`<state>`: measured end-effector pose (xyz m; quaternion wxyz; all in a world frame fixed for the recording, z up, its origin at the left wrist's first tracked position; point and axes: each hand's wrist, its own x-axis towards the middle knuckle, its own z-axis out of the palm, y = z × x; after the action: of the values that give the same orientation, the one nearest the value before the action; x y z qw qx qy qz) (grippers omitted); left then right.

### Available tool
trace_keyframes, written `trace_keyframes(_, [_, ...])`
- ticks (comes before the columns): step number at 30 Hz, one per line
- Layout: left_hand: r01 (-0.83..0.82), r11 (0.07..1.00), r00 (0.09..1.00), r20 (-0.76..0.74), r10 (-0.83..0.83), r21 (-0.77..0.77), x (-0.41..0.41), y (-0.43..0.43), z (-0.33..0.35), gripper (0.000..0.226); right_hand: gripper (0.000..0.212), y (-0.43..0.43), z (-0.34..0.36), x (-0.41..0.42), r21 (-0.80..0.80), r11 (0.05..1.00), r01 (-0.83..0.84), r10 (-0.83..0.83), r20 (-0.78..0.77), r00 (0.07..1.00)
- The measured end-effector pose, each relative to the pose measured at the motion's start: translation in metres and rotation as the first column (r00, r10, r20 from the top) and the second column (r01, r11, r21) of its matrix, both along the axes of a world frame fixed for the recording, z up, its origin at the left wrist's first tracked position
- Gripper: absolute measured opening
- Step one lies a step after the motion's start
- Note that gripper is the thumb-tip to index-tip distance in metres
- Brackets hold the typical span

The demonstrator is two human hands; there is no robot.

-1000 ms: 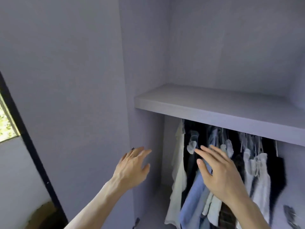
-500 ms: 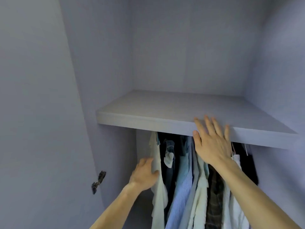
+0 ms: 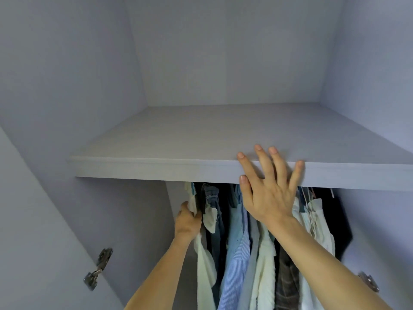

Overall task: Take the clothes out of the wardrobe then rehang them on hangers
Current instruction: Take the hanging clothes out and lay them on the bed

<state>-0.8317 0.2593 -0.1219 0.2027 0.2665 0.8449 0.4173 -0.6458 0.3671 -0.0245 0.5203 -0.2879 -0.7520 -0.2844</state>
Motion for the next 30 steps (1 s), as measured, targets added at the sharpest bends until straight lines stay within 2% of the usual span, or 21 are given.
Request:
trace_keyframes(3, [-0.014,1.0,0.999,-0.034,0.014,0.009,-0.006,0.006,-0.011,0.042,0.054,0.006,-0.004,-0.003,0.058,0.998,-0.009,0.011,-0.024,1.0])
trace_keyframes(7, [-0.11,0.987,0.991,-0.06,0.118,0.113,-0.01,-0.002,-0.021,0.03,0.055,0.01,-0.004,-0.01,0.119,0.992,-0.03,0.041,-0.089,0.995])
trace_keyframes(12, [-0.145,0.953,0.982,-0.079,0.171,0.266,-0.016,-0.005,-0.01,0.04,0.056,0.011,-0.006,-0.012,0.122,0.992,-0.039,0.053,-0.111,0.992])
trace_keyframes(20, [-0.209,0.906,0.955,-0.122,0.269,0.368,-0.019,-0.012,0.0,0.041,0.057,0.008,-0.004,-0.009,0.1,0.994,-0.043,0.053,-0.098,0.994])
trace_keyframes(26, [-0.187,0.904,0.958,-0.134,0.255,0.383,-0.004,-0.034,-0.008,0.042,0.061,-0.004,-0.004,-0.007,-0.005,0.994,-0.11,0.109,-0.068,0.992])
trace_keyframes(30, [-0.217,0.922,0.963,-0.082,0.255,0.32,0.005,-0.074,-0.031,0.042,0.066,-0.038,-0.038,-0.011,-0.144,0.932,-0.332,0.346,0.079,0.935])
